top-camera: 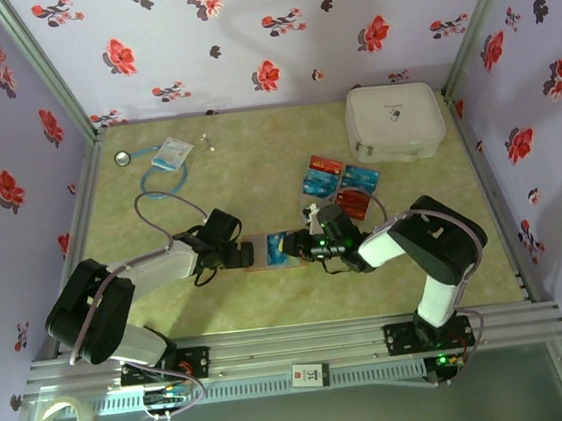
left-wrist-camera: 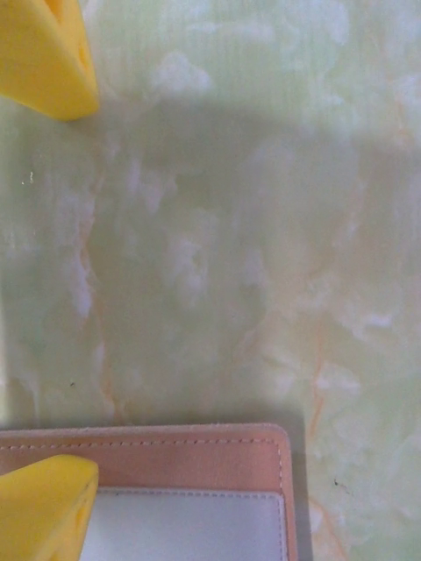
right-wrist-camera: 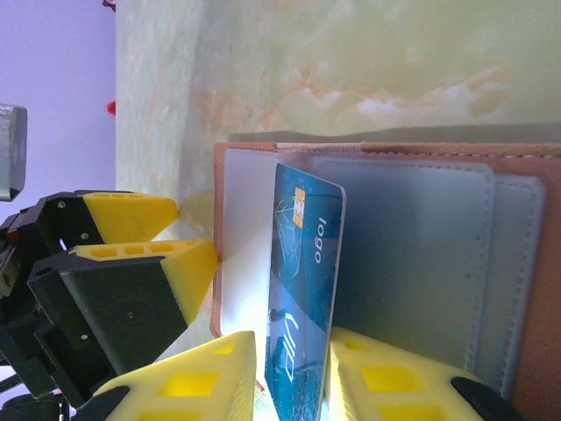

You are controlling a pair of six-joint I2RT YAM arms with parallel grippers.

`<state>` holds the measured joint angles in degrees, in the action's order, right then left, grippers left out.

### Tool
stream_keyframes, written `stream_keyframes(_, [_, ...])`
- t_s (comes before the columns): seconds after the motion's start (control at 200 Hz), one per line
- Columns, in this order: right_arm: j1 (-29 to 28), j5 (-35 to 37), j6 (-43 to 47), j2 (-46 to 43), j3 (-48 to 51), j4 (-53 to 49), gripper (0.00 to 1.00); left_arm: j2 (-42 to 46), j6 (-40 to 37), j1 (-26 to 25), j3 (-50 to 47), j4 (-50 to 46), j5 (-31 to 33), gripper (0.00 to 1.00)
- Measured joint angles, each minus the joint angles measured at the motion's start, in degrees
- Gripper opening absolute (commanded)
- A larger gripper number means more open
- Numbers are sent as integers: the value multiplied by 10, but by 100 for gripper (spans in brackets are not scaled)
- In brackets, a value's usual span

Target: Put the credit cards into the card holder

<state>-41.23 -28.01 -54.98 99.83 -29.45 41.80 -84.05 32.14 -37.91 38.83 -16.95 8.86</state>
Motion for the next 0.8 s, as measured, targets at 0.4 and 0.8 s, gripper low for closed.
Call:
stream_keyframes(0.4, [0, 14, 32, -25, -17, -82, 29, 0, 0, 0, 0, 0, 0, 100])
stream_keyframes(0.8, [0, 26, 52, -35, -31, -136, 22, 0, 0, 0, 0, 0, 0, 100])
